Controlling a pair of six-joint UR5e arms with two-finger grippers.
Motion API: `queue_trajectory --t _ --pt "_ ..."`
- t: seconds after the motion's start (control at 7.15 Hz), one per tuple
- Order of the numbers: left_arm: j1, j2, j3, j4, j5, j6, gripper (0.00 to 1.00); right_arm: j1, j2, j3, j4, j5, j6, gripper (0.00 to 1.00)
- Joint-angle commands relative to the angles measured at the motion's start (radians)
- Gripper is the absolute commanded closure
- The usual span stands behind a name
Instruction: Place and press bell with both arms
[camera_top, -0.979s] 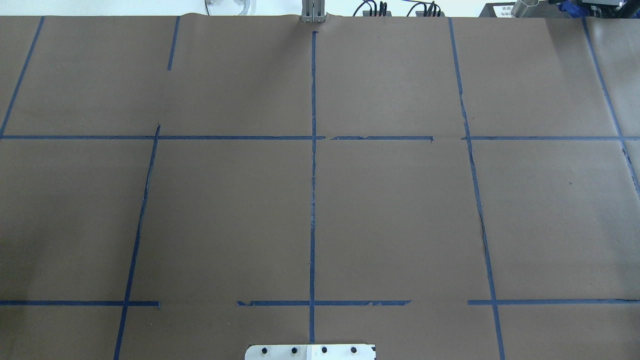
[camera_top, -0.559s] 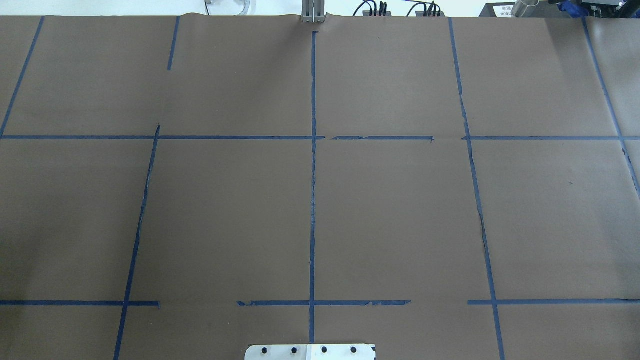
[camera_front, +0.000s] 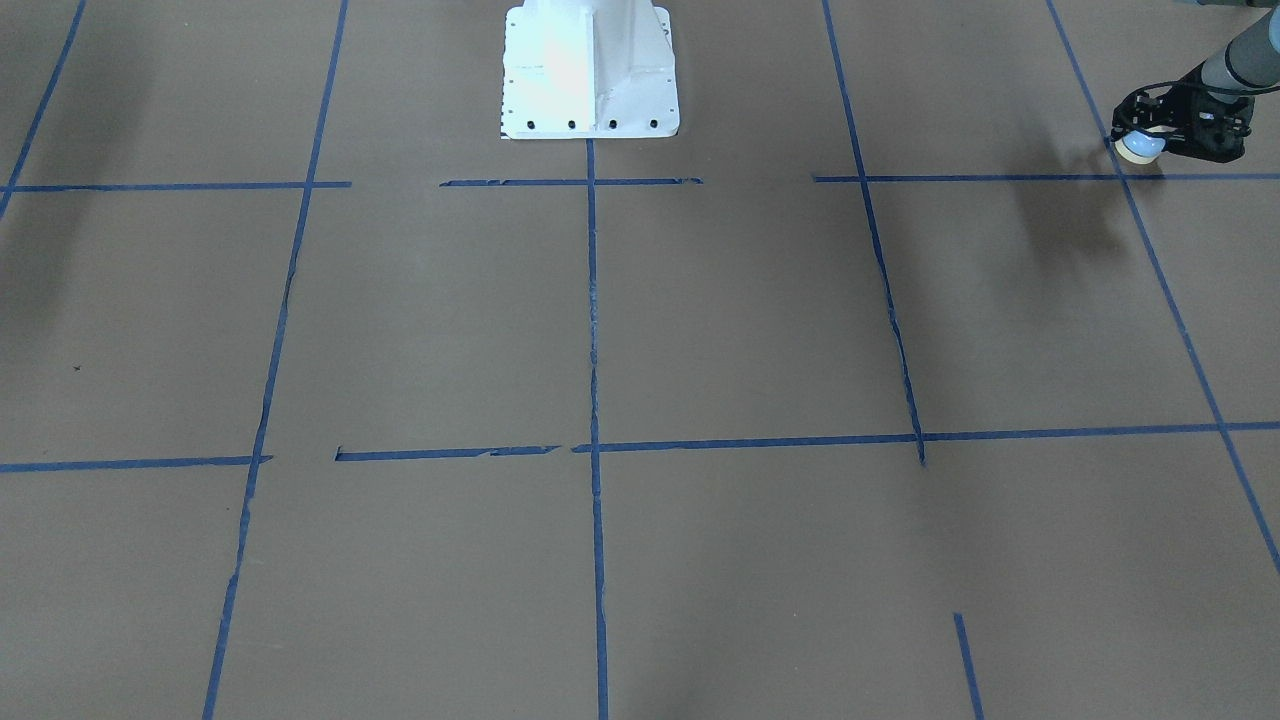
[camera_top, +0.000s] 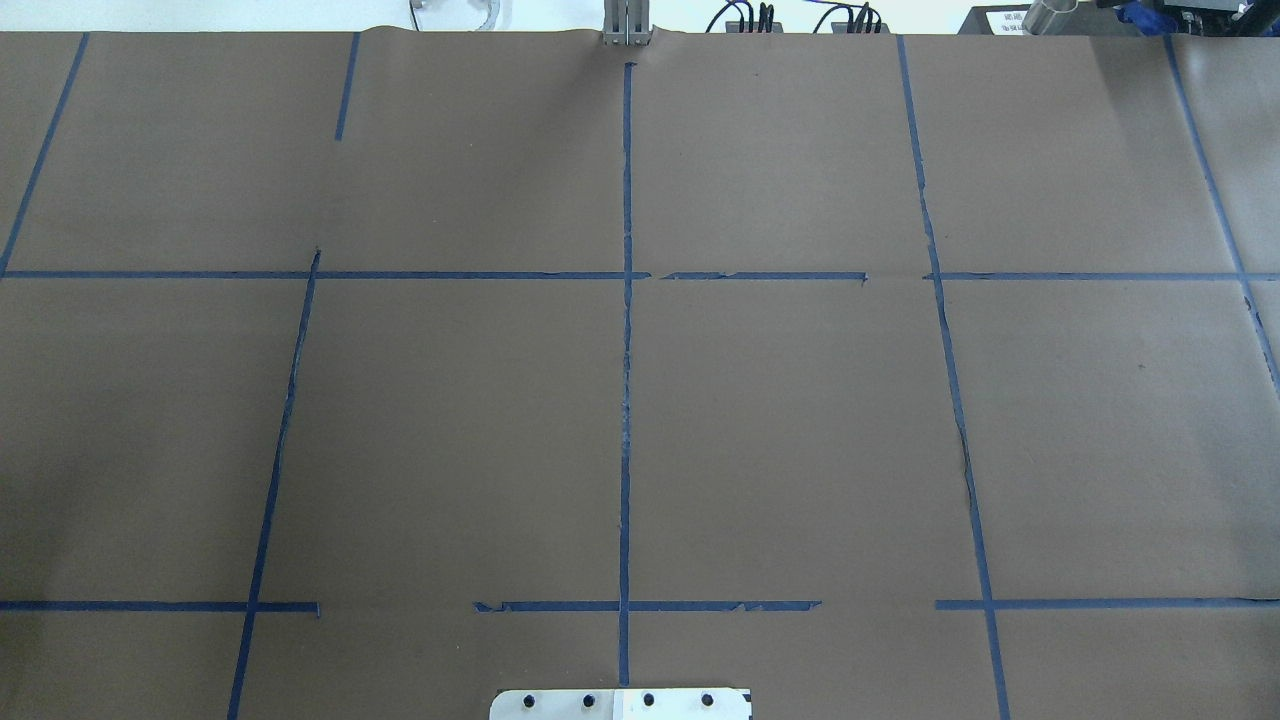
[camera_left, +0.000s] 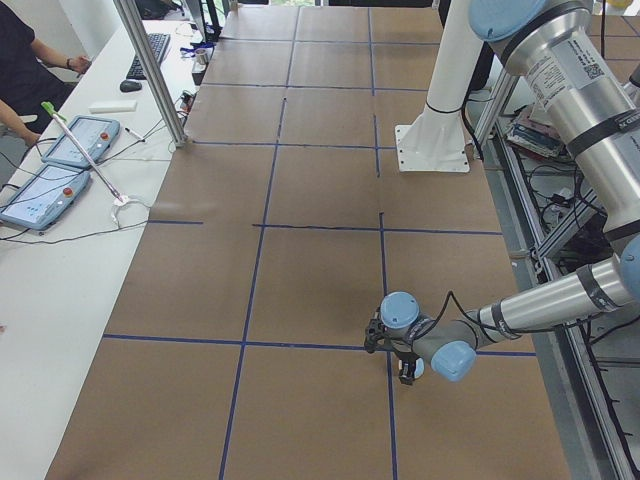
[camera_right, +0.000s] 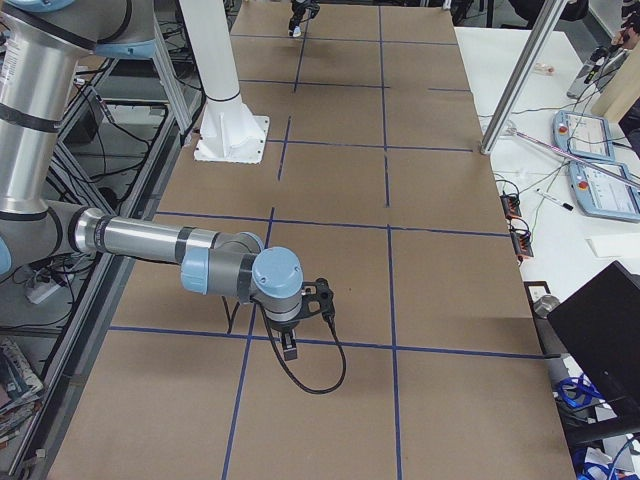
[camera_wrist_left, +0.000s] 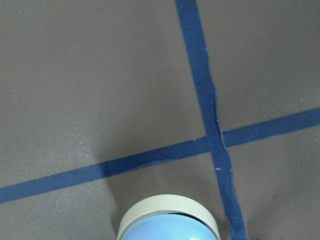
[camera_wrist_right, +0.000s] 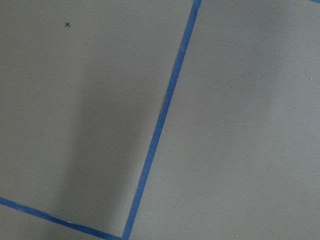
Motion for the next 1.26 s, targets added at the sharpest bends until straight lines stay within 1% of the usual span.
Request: queue_trajectory --t 0.0,0.14,0.28,0.42,0.56,0.7,0.98,1.12 --pt "0.000 -0.004 -0.004 -0.023 0.000 0.000 0.68 0.000 0.000 -0.002 0.024 0.000 0.001 0.00" --pt "-0.008 -0.001 -0.034 -0.082 -0.005 -0.005 0.88 0.000 0.000 -0.002 0.027 0.000 0.000 0.00" --pt "-0.017 0.001 -0.115 -0.092 -0.003 -0.009 0.93 0.000 0.000 -0.002 0.027 0.000 0.000 0.00" --pt "-0.043 -0.010 -0.176 -0.088 -0.005 -0.009 0.95 0.000 0.000 -0.002 0.027 0.000 0.000 0.00" --pt "-0.051 -0.051 -0.235 -0.062 -0.009 -0.055 0.95 0.000 0.000 -0.002 0.027 0.000 0.001 0.00" --pt "-0.048 -0.096 -0.290 -0.005 -0.009 -0.162 0.95 0.000 0.000 -0.002 0.027 0.000 0.002 0.00" --pt "-0.046 -0.246 -0.315 0.098 -0.006 -0.221 0.95 0.000 0.000 0.000 0.029 0.000 0.001 0.00" --pt "-0.043 -0.316 -0.348 0.147 -0.008 -0.300 0.95 0.000 0.000 0.000 0.029 0.000 0.000 0.00"
